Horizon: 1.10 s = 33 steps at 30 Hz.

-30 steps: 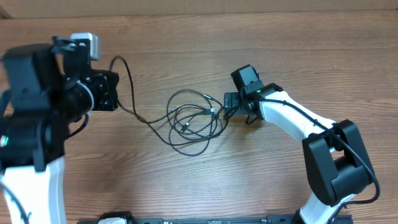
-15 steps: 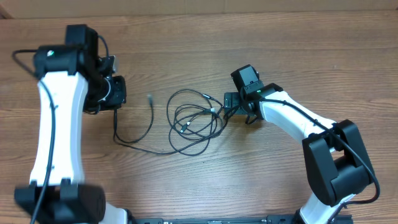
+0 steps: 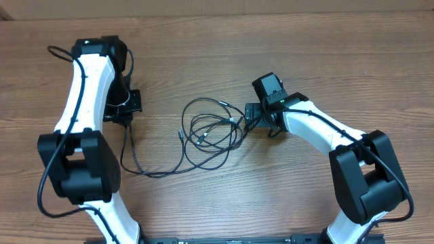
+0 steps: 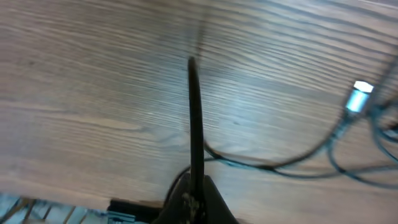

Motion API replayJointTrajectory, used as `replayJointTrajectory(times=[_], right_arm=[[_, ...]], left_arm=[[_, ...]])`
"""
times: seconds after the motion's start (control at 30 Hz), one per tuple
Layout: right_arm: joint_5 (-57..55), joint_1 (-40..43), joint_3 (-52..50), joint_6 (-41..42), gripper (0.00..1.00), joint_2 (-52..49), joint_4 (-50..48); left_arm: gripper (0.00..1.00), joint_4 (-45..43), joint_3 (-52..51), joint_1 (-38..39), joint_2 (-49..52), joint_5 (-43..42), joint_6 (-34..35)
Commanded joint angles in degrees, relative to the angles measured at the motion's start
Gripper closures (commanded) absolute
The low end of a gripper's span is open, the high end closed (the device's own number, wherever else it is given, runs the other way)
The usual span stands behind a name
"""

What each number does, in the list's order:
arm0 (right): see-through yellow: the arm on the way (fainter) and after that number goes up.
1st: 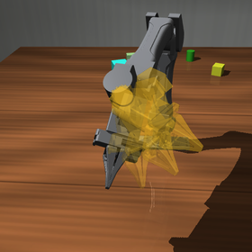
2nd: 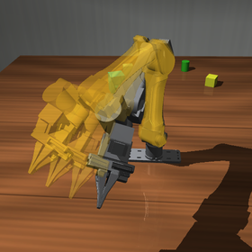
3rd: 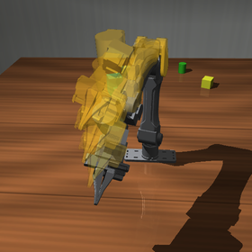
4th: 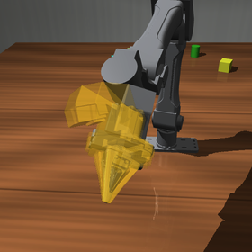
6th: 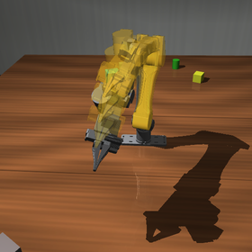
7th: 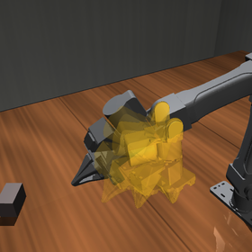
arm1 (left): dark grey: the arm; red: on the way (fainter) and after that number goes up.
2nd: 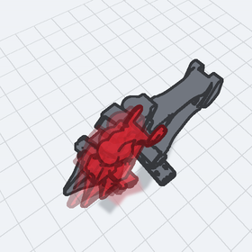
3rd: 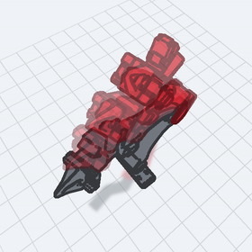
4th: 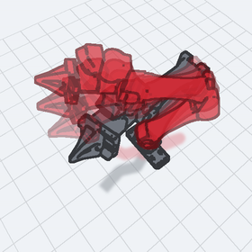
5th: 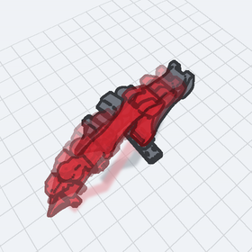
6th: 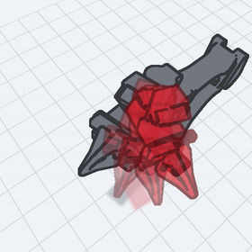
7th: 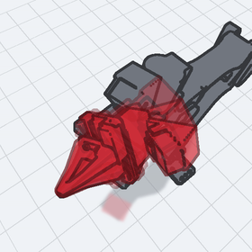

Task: Untangle cables
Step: 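Pull the left gripper with the cable far left, stretching it out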

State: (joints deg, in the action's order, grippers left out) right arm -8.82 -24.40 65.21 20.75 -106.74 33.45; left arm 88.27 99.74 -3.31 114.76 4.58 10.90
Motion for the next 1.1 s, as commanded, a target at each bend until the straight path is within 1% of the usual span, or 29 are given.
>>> replayJointTrajectory(times=[0.0,0.1,0.17,0.27,0.37,0.5,0.53,0.57,0.63,0.67,0.7,0.73,0.77,0.9,1.07], right_arm=[[0.02,0.07,-1.22,0.26,0.00,-0.13,-0.20],[0.02,0.07,-1.51,0.26,0.00,-0.13,-0.17],[0.04,0.04,-1.51,0.26,0.00,-0.13,-0.22],[0.07,0.04,-1.51,0.26,0.00,-0.13,-0.17],[0.07,0.04,-1.51,0.26,0.00,-0.13,-0.15],[0.09,0.04,-1.51,0.28,0.00,-0.13,-0.17],[0.09,0.04,-1.51,0.28,0.00,-0.13,-0.13],[0.09,0.04,-1.51,0.28,0.00,-0.13,-0.11],[0.09,0.04,-1.51,0.28,0.00,-0.13,-0.15],[0.09,0.04,-1.51,0.31,0.00,-0.13,-0.20],[0.09,0.04,-1.51,0.31,0.00,-0.13,-0.24],[0.09,0.04,-1.51,0.31,0.00,-0.13,-0.35],[0.09,0.04,-1.51,0.31,0.00,-0.13,-0.42],[0.09,0.04,-1.51,0.28,0.00,-0.13,-1.03],[0.11,0.04,-1.51,0.28,0.00,-0.13,-1.01]], left_arm=[[0.96,-0.13,0.72,-1.70,1.66,7.67,5.22],[0.95,-0.22,0.57,-3.91,1.77,15.43,12.70],[0.96,-0.20,0.57,-5.97,1.77,17.09,15.61],[0.96,-0.39,0.57,-9.73,1.77,15.98,16.61],[0.95,-0.42,0.55,-13.20,1.77,12.31,16.55],[0.88,-0.44,0.48,-16.83,1.77,7.43,16.11],[0.83,-0.44,0.48,-17.51,1.77,6.43,16.09],[0.72,-0.46,0.48,-18.03,1.77,5.66,16.09],[0.44,-0.50,0.48,-18.86,1.77,3.61,15.23],[0.27,-0.70,0.48,-19.10,1.77,2.32,14.10],[0.13,-0.94,0.48,-19.30,1.77,0.35,12.44],[0.05,-1.09,0.50,-19.45,1.77,-1.38,11.21],[0.00,-1.16,0.57,-19.56,1.75,-3.52,10.08],[0.00,0.44,2.36,-19.65,1.73,-11.65,5.73],[0.00,5.18,9.60,-19.58,1.68,-11.82,5.60]])
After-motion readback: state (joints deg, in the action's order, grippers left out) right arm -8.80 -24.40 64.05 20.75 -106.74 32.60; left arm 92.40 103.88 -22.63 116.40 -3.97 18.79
